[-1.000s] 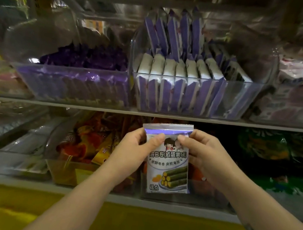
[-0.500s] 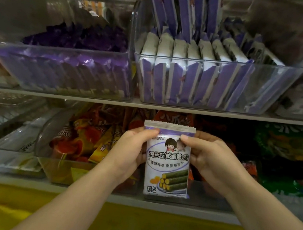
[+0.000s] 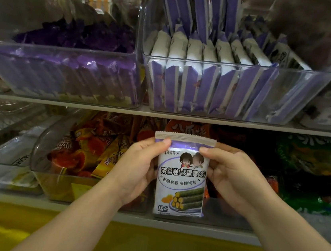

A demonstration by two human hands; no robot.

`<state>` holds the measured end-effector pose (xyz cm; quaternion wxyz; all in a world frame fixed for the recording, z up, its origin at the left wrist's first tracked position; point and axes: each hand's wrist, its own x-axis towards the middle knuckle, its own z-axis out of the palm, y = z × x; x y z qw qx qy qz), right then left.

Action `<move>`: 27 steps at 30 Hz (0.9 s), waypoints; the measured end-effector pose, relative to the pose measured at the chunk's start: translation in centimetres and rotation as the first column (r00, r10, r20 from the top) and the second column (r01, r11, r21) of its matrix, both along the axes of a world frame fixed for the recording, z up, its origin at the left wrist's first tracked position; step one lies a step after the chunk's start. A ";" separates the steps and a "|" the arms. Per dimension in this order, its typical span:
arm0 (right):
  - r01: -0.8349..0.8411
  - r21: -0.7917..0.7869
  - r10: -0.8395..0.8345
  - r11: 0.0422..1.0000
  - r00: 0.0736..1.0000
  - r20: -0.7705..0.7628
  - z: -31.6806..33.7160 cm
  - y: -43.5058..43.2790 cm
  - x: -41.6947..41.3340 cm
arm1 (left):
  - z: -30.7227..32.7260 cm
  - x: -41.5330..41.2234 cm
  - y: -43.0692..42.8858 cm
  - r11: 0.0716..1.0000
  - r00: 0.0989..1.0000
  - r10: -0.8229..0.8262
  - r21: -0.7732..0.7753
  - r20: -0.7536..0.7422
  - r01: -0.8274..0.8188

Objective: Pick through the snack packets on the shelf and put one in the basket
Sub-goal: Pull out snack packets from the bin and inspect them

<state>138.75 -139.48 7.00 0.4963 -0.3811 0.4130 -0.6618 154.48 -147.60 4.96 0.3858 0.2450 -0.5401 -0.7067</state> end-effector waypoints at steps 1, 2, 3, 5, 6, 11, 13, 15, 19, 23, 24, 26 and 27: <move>0.016 -0.011 -0.016 1.000 1.000 -0.011 0.0 0.0 0.1 | 0.1 0.0 0.0 1.000 1.000 0.005 -0.003 -0.009 -0.005; 0.030 -0.028 -0.031 0.999 0.999 -0.030 -0.1 -0.1 0.3 | 0.1 0.0 0.0 1.000 1.000 0.008 0.001 -0.016 -0.008; 0.041 -0.043 -0.043 0.998 0.998 -0.052 -0.2 -0.1 0.4 | 0.1 0.0 0.0 1.000 1.000 0.006 0.011 -0.022 -0.006; 0.045 -0.050 -0.050 0.998 0.994 -0.097 -0.4 -0.1 0.4 | 0.2 0.1 0.0 0.999 0.999 0.000 0.033 -0.035 0.001; 0.030 -0.048 -0.036 0.998 0.991 -0.126 -0.4 0.0 0.2 | 0.2 0.2 0.0 0.999 0.999 0.000 0.041 -0.039 0.002; -0.203 0.138 0.240 0.969 0.903 -0.357 -0.7 1.1 -0.8 | 0.7 0.2 0.1 0.990 0.994 0.040 0.138 -0.097 -0.026; -0.215 0.215 0.283 0.953 0.884 -0.373 -0.8 1.5 -0.8 | 0.9 0.4 0.1 0.987 0.996 0.012 0.159 -0.091 0.002; -0.211 0.229 0.283 0.950 0.890 -0.357 -0.6 1.7 -0.9 | 1.0 0.8 0.2 0.987 0.997 -0.077 0.137 -0.024 0.080; -0.250 0.231 0.301 0.940 0.927 -0.222 0.2 2.4 -1.1 | 0.8 2.1 1.2 0.933 0.935 -0.344 0.141 0.083 0.330; -0.274 0.287 0.332 0.918 0.927 -0.175 0.1 2.9 -1.3 | 0.7 2.2 1.9 0.893 0.903 -0.425 0.195 0.067 0.406; -0.279 0.292 0.333 0.915 0.930 -0.155 0.1 2.9 -1.3 | 0.7 2.3 2.0 0.886 0.897 -0.438 0.200 0.065 0.418; -0.299 0.293 0.343 0.908 0.933 -0.113 0.2 3.0 -1.3 | 0.7 2.4 2.2 0.871 0.883 -0.465 0.210 0.060 0.444; -0.308 0.293 0.349 0.905 0.932 -0.097 0.2 3.1 -1.3 | 0.7 2.4 2.3 0.861 0.876 -0.479 0.219 0.051 0.458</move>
